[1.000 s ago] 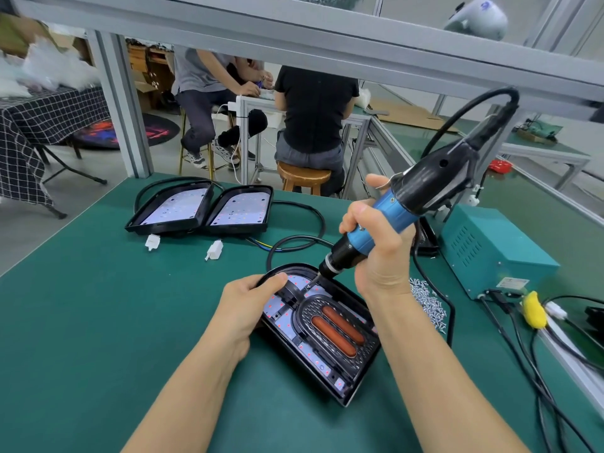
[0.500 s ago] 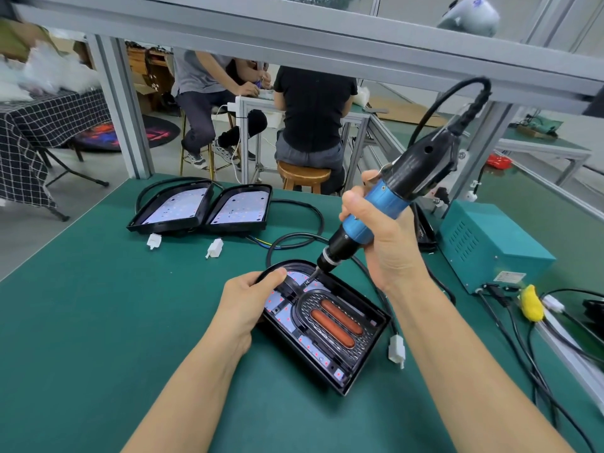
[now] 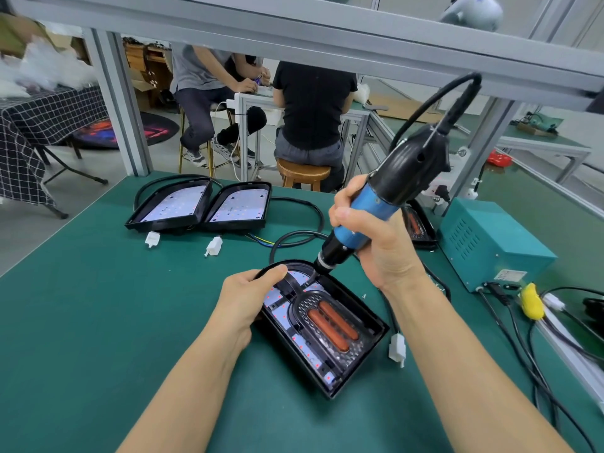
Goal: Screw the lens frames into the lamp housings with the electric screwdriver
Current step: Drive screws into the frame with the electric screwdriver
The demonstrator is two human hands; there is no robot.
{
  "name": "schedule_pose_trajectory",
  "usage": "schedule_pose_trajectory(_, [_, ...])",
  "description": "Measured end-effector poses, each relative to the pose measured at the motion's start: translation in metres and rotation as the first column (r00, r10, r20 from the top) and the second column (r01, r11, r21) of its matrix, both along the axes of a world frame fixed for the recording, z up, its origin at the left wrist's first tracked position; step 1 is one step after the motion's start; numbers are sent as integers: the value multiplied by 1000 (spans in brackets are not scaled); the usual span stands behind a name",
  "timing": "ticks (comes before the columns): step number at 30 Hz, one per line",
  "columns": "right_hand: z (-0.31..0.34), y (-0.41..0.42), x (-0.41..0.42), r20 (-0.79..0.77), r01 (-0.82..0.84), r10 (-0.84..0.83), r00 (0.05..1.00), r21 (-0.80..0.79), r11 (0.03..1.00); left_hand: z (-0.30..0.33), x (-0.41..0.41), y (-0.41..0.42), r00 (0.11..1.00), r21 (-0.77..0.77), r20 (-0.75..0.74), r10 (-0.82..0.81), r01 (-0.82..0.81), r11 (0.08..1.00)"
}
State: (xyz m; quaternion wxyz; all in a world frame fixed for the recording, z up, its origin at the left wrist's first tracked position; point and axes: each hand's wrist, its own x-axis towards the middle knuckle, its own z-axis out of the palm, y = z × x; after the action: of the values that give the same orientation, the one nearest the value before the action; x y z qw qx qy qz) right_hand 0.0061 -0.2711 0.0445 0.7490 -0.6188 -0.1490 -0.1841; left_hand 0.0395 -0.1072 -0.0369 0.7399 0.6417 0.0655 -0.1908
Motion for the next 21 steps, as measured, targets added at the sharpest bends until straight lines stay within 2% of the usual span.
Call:
schedule_pose_trajectory(8, [-1, 2, 0, 12, 35, -34, 999, -2, 999, 0, 0, -1, 1000, 23, -4, 5, -5, 1000])
schedule_pose_trajectory(12, [-2, 2, 0, 57, 142, -152, 987, 149, 979, -2, 0, 0, 1000, 41, 5, 12, -12, 999])
schedule_pose_trajectory(17, [3, -13, -7, 26, 299, -331, 943, 371, 879, -5, -2, 2, 999, 53, 23, 38, -39, 998])
schedule_pose_trajectory(21, [15, -33, -19, 69, 315, -393, 917, 479, 819, -8, -3, 5, 973, 174, 221, 61, -101, 980])
